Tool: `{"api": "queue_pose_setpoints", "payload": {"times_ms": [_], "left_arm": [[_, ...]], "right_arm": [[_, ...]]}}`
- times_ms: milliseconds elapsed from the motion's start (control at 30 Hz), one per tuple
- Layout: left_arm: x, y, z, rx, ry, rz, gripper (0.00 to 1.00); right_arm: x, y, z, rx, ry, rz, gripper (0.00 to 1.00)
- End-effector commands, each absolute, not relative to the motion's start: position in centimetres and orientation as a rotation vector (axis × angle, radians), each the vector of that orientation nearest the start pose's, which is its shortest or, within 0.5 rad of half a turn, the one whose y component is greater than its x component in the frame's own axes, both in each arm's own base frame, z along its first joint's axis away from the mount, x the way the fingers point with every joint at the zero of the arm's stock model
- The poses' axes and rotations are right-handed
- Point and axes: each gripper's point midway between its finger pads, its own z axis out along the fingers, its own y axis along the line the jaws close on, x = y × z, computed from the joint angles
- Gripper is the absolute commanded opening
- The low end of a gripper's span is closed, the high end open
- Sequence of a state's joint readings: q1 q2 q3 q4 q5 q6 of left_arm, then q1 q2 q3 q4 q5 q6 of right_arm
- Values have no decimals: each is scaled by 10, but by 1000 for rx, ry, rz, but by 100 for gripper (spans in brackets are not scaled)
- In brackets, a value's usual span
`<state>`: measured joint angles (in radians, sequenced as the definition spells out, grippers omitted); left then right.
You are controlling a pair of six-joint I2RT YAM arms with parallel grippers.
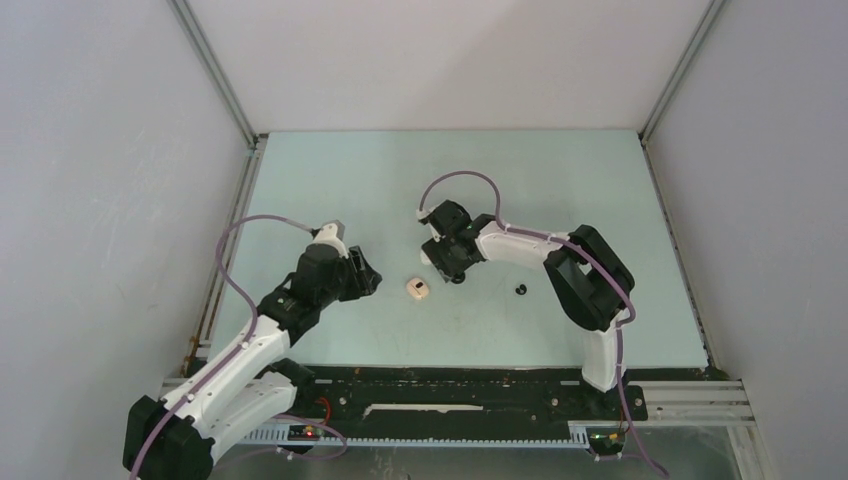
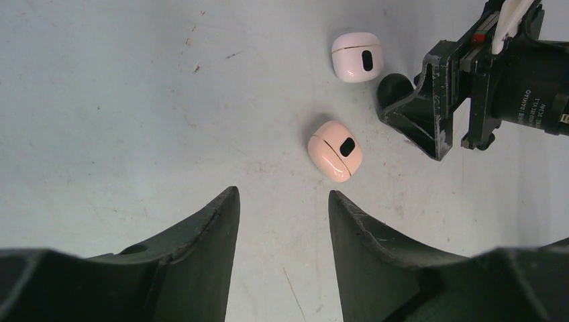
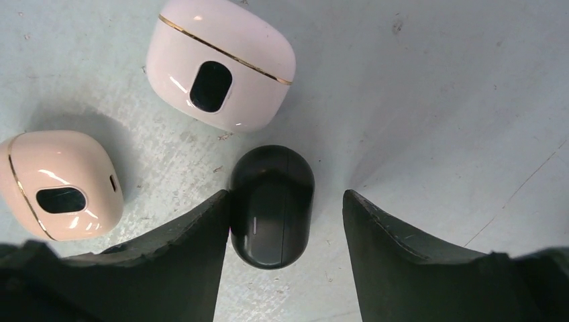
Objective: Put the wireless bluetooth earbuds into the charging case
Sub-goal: Pick up the charging case at the center of the board.
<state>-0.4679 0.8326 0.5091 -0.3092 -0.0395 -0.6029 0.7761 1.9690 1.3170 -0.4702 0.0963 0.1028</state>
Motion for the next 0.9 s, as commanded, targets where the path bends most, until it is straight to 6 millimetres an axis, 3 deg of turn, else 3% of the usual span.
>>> {"api": "queue_pose_setpoints", "payload": {"times_ms": [0, 100, 167, 267, 467, 667, 733, 867], "left_arm": [[244, -146, 123, -179, 2206, -598, 57], [244, -147, 122, -174, 2206, -606, 57], [245, -148, 122, -174, 2204, -611, 56], [245, -152, 122, -164, 2200, -640, 57], [248, -170, 133, -117, 2147, -757, 57], [250, -199, 157, -34, 2073, -948, 57], [247, -212, 162, 11, 2069, -1032, 56], [230, -240, 173, 128, 2055, -1211, 55]], "right_arm": [[309, 296, 28, -873, 2523, 217, 63], [305, 297, 24, -910, 2529, 226, 58], [304, 297, 24, -923, 2526, 229, 50], [303, 297, 29, -934, 2512, 238, 47], [289, 304, 76, -1074, 2366, 372, 40], [248, 300, 127, -1320, 2092, 512, 41], [227, 297, 131, -1432, 1990, 550, 41], [206, 291, 144, -1539, 1828, 561, 41]]}}
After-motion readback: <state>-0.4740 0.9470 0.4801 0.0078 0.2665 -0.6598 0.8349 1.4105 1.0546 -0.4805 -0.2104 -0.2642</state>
